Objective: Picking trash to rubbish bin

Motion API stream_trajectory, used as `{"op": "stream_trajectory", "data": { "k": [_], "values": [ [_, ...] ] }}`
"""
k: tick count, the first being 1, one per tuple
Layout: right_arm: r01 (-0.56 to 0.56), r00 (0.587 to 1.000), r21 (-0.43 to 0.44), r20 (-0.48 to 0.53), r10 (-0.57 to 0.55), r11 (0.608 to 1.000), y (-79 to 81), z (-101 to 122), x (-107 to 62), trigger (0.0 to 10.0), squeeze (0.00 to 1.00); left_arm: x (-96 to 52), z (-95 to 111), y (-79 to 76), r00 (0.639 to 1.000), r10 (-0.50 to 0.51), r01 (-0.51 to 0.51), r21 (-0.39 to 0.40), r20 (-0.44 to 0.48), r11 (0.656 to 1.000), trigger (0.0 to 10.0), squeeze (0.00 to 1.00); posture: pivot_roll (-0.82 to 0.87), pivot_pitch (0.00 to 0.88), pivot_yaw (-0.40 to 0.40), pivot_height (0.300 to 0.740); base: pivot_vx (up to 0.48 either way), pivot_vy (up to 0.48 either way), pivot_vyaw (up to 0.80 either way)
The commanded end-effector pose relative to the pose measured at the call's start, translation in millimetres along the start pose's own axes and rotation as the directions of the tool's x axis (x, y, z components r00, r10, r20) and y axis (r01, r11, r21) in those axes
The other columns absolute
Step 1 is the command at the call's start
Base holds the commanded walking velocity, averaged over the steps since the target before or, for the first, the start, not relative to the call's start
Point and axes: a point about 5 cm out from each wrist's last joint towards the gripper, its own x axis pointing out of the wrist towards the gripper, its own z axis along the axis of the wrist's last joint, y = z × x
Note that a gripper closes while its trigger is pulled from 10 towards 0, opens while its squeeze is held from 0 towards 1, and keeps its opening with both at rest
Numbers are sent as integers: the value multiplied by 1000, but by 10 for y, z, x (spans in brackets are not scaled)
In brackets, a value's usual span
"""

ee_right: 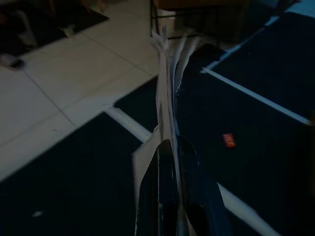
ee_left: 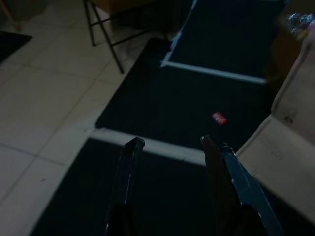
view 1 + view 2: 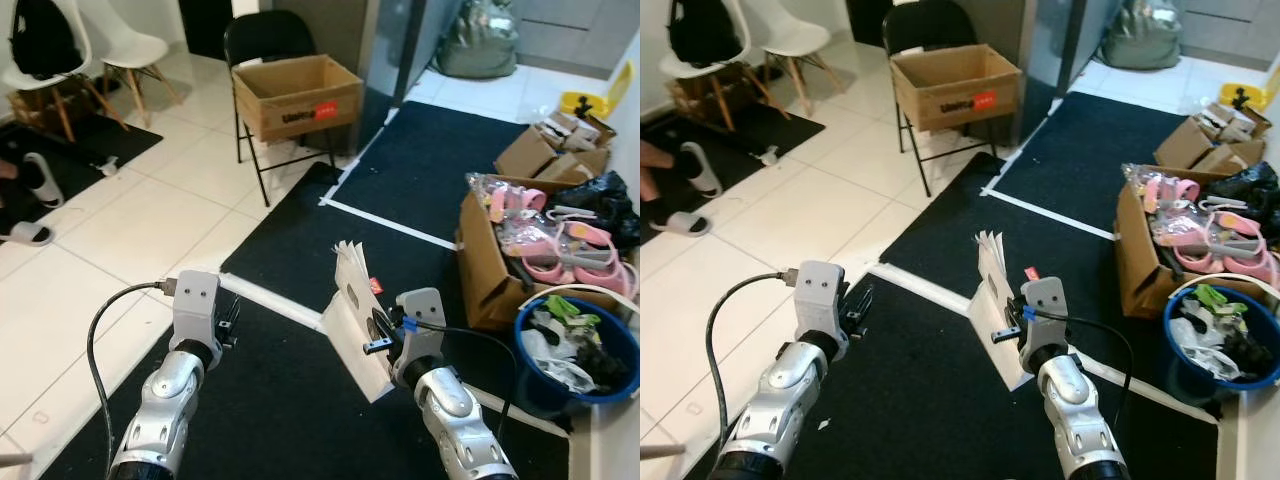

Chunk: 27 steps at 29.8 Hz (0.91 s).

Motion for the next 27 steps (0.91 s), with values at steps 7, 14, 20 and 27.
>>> {"op": "stream_trajectory", "data": {
  "k": [7, 14, 20, 27],
  "values": [
    [-8, 1000, -10, -4, 8, 1000, 9, 0, 4, 10000, 0, -44, -64, 36, 1000, 16, -16, 1, -20, 1000, 10000, 0, -7, 129, 28, 740, 262, 0, 0],
    [-11, 1000, -9, -6, 10, 1000, 9, 0, 6, 10000, 0, -42, -63, 31, 1000, 14, -14, 2, -19, 1000, 10000, 0, -6, 125, 25, 740, 265, 0, 0],
    [-15, 1000, -8, -11, 15, 1000, 22, -11, 5, 10000, 0, -50, -71, 29, 1000, 13, -13, 3, -21, 1000, 10000, 0, -4, 117, 19, 740, 264, 0, 0],
    [-20, 1000, -5, -11, 20, 1000, 28, -8, 19, 10000, 0, -60, -80, 23, 1000, 12, -12, 2, -21, 1000, 10000, 0, -6, 104, 14, 740, 267, 0, 0]
  ]
}}
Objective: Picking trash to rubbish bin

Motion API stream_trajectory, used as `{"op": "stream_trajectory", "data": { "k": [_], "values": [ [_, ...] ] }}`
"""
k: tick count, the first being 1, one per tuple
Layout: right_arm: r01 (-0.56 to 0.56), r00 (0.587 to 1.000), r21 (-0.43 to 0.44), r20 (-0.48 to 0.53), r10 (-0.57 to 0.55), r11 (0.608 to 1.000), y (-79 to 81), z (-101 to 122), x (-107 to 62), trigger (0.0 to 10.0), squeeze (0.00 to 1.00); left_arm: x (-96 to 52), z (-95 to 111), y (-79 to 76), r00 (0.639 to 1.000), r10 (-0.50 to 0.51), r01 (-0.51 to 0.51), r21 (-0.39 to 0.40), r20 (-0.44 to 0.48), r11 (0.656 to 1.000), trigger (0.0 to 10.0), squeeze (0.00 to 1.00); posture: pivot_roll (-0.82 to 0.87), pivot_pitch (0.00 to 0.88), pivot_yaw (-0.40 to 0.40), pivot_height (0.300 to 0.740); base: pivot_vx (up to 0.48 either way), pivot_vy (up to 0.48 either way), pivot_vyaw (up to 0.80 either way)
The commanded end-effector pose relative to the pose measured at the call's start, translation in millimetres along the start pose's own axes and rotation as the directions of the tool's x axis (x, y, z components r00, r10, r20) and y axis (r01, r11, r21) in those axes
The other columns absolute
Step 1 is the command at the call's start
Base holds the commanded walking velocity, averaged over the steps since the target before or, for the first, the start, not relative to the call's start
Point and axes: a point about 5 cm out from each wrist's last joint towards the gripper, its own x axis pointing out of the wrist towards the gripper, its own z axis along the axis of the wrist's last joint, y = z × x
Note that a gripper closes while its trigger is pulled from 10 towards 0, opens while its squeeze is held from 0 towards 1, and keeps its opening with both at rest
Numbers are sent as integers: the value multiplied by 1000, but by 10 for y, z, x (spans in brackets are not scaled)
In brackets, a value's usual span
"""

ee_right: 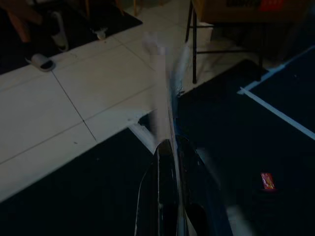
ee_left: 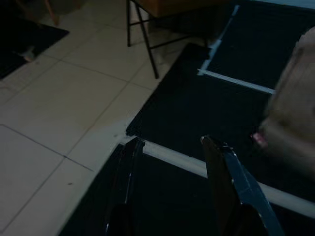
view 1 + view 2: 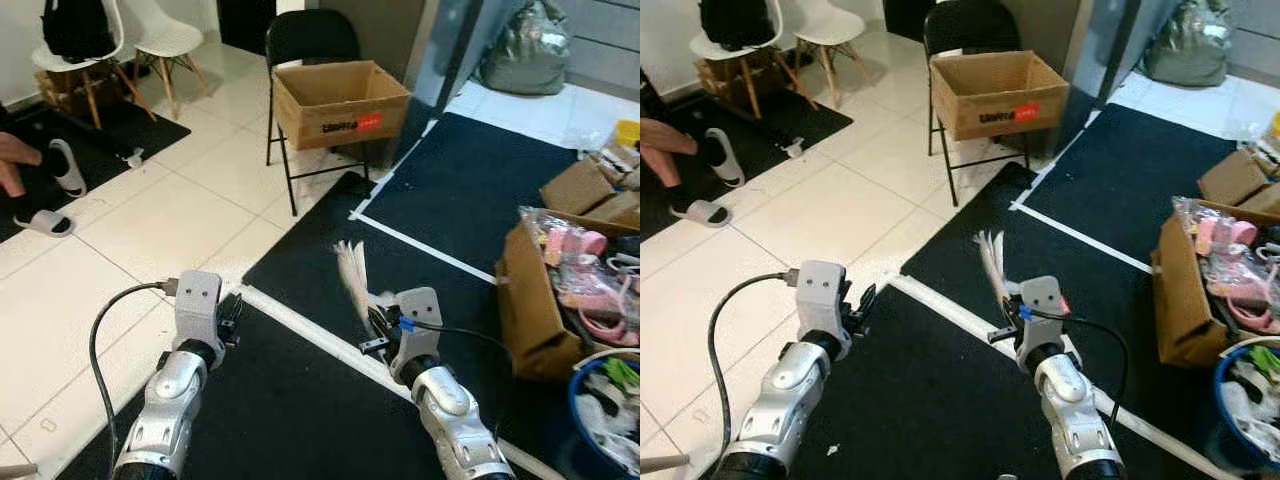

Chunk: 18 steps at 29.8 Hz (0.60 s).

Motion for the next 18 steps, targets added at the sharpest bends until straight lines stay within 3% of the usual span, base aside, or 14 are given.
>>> {"op": "stream_trajectory", "data": {
  "k": [1, 11, 18],
  "values": [
    [8, 1000, 4, -23, -7, 1000, -25, -46, -19, 10000, 0, -19, -52, -9, 1000, -5, 5, 7, -20, 1000, 10000, 0, -6, 104, 14, 740, 266, 0, 0],
    [3, 999, -9, -45, -3, 1000, -29, -72, -19, 10000, 0, -26, -61, -28, 1000, -12, 12, 6, -20, 1000, 10000, 0, -6, 93, 8, 740, 266, 0, -573],
    [-4, 999, -18, -45, 4, 1000, -24, -72, 0, 10000, 0, -31, -73, -33, 1000, -14, 14, 5, -24, 1000, 10000, 0, -4, 88, 3, 740, 266, 0, 0]
  ]
}}
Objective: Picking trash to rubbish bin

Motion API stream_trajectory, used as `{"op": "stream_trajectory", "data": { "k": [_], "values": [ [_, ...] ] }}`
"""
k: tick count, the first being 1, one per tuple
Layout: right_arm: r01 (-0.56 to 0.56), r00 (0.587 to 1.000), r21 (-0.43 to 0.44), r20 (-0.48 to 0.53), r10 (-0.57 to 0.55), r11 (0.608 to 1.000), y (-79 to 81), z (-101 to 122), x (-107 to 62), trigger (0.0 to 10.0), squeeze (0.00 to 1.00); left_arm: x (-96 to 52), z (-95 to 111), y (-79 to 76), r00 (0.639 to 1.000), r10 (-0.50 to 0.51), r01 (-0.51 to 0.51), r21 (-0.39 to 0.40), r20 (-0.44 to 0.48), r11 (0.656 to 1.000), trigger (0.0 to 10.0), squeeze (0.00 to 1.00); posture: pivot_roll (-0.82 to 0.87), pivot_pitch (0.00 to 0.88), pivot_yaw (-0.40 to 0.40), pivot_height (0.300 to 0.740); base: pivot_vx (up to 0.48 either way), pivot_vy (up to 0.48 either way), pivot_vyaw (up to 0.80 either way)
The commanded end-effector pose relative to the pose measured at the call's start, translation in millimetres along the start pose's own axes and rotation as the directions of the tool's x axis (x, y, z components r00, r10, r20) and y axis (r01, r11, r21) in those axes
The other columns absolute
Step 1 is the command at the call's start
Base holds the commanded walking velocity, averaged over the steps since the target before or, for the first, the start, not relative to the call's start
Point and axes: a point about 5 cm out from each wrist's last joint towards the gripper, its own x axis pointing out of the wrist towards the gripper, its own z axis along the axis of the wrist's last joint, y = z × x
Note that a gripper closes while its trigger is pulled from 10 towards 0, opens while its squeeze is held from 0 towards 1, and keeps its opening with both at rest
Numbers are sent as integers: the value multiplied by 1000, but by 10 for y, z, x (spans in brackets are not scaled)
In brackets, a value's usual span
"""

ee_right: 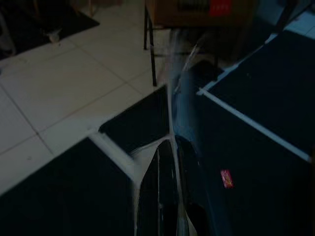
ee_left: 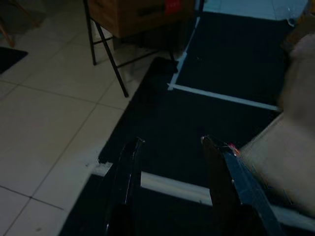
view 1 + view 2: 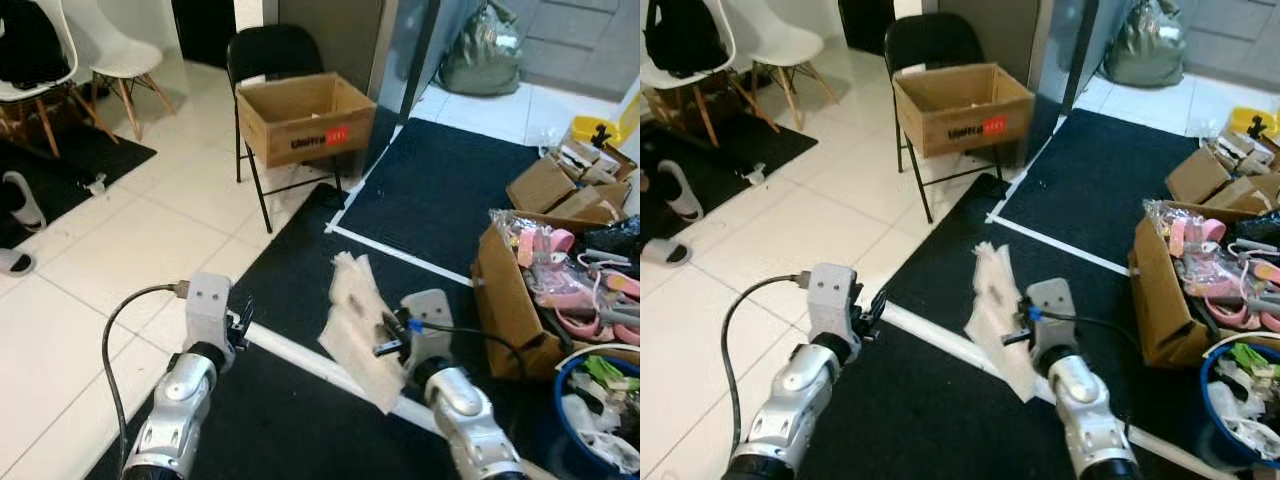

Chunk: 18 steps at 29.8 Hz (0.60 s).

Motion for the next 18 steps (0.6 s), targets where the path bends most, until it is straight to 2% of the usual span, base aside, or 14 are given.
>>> {"op": "stream_trajectory", "data": {
  "k": [1, 18],
  "values": [
    [-22, 1000, 2, -18, 22, 1000, 67, -40, 10, 10000, 0, -33, -65, 43, 1000, 13, -12, 10, -25, 1000, 10000, 0, -4, 87, 4, 740, 266, 0, 0],
    [-9, 999, -6, -32, 8, 1000, 54, -67, 8, 10000, 0, -34, -75, 36, 1000, 6, -6, 12, -30, 1000, 10000, 0, -6, 92, 4, 740, 270, 0, 0]
  ]
}}
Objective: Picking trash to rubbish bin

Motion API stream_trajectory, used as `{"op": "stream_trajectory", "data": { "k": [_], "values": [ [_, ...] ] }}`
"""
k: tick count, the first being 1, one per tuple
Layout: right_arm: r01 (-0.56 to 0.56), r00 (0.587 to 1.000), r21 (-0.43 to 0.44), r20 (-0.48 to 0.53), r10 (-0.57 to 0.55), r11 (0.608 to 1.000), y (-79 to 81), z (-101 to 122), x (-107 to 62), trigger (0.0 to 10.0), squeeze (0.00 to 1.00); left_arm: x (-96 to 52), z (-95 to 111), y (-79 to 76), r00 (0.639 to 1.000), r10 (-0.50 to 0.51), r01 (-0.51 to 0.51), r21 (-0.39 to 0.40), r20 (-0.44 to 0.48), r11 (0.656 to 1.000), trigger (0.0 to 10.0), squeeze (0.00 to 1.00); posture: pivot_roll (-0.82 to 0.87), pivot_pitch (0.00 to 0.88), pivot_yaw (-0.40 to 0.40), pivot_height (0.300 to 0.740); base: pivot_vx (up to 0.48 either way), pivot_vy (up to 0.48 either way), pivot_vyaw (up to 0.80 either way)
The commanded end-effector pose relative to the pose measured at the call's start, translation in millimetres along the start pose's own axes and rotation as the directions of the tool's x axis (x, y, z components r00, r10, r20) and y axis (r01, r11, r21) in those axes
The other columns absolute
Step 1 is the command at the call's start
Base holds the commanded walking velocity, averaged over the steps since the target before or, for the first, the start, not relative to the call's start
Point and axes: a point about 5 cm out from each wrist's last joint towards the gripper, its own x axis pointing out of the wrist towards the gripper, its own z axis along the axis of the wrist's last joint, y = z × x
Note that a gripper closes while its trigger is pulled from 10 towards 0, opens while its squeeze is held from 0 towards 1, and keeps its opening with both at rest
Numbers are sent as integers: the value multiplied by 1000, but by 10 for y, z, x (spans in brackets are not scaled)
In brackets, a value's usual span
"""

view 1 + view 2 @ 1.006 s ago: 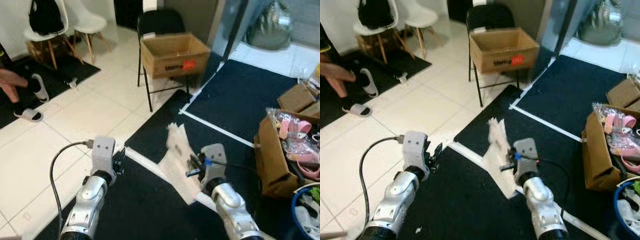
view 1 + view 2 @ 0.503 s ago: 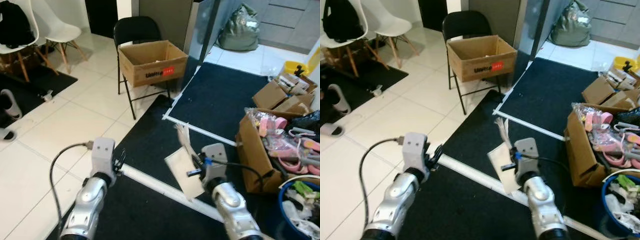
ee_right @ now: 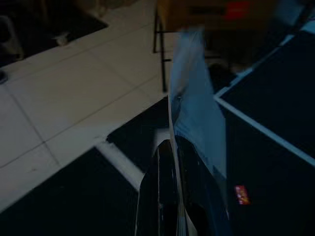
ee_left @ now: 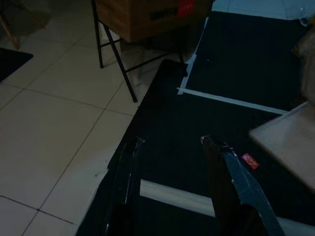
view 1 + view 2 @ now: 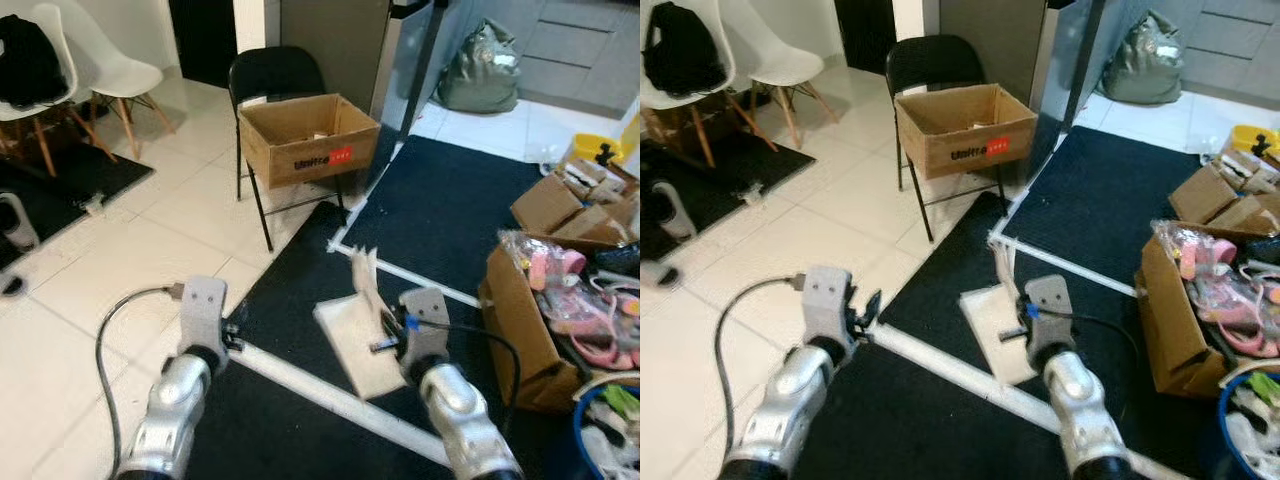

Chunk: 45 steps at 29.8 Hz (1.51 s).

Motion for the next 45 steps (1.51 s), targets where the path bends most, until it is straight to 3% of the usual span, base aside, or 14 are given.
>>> {"op": "stream_trajectory", "data": {
  "k": [1, 41, 45],
  "values": [
    [15, 1000, -7, -20, -15, 1000, -52, -42, -30, 10000, 0, -19, -57, -9, 1000, -4, 4, 6, -22, 1000, 10000, 0, -6, 92, 4, 740, 270, 0, 0],
    [38, 999, -21, -29, -39, 999, -71, -72, -33, 10000, 0, 1, -35, -37, 1000, -10, 10, -4, -16, 1000, 10000, 0, -5, 124, -1, 740, 275, 0, 0],
    [37, 999, -19, -27, -37, 999, -68, -66, -24, 10000, 0, 6, -33, -37, 1000, -9, 9, -5, -16, 1000, 10000, 0, -6, 123, -1, 740, 277, 0, -800]
  ]
}}
